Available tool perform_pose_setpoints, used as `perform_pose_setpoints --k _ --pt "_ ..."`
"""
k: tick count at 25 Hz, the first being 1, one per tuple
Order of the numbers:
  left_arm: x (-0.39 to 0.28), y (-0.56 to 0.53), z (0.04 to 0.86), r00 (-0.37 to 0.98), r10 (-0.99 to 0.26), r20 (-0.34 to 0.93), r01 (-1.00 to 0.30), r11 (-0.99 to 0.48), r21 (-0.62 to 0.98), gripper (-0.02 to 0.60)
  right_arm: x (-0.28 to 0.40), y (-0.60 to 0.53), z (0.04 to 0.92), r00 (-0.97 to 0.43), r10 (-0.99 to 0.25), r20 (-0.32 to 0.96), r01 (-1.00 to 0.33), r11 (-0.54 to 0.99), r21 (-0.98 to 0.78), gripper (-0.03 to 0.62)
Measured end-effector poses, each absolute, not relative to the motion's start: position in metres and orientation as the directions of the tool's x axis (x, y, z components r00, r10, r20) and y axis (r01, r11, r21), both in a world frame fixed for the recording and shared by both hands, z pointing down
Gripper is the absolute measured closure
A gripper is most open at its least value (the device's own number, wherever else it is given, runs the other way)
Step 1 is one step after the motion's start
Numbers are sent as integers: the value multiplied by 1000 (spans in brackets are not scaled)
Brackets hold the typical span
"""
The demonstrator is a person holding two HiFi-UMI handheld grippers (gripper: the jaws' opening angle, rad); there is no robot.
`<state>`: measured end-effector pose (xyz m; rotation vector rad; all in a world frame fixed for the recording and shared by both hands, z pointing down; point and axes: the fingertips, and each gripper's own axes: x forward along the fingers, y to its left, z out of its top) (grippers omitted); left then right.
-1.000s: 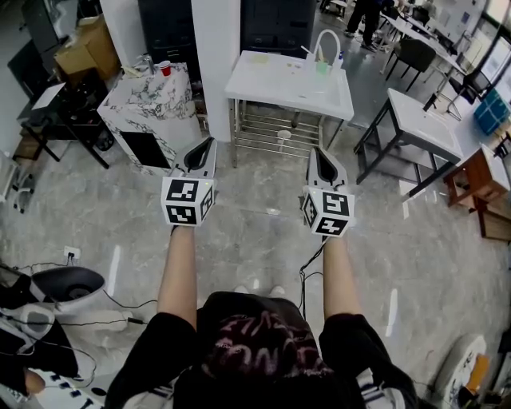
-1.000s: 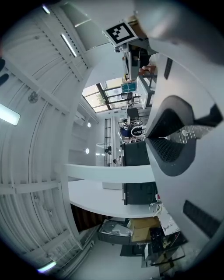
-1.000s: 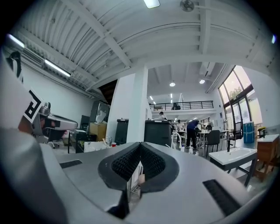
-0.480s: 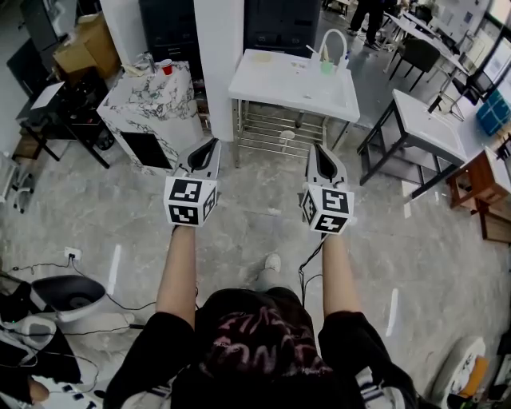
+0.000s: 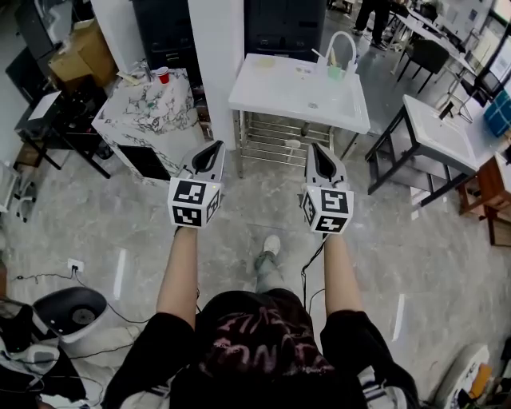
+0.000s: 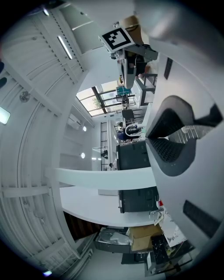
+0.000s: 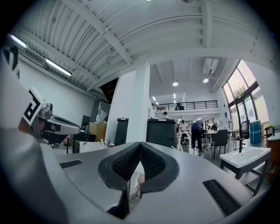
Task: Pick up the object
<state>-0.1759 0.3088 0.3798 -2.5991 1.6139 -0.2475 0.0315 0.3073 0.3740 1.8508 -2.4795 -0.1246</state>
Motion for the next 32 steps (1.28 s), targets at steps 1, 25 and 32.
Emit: perform_pose_setpoints --k 1,25,32 --pt "-174 295 381 434 -895 101 -884 -445 -146 568 34 293 374 -285 -958 -14 -955 283 89 579" --pt "-113 -32 376 364 -918 155 -914 -384 -129 566 102 -48 381 -342 -938 52 -938 345 48 579" --pt "-106 -78 376 376 -915 146 -911 -394 -124 566 104 -88 386 -338 -940 55 -939 341 48 579"
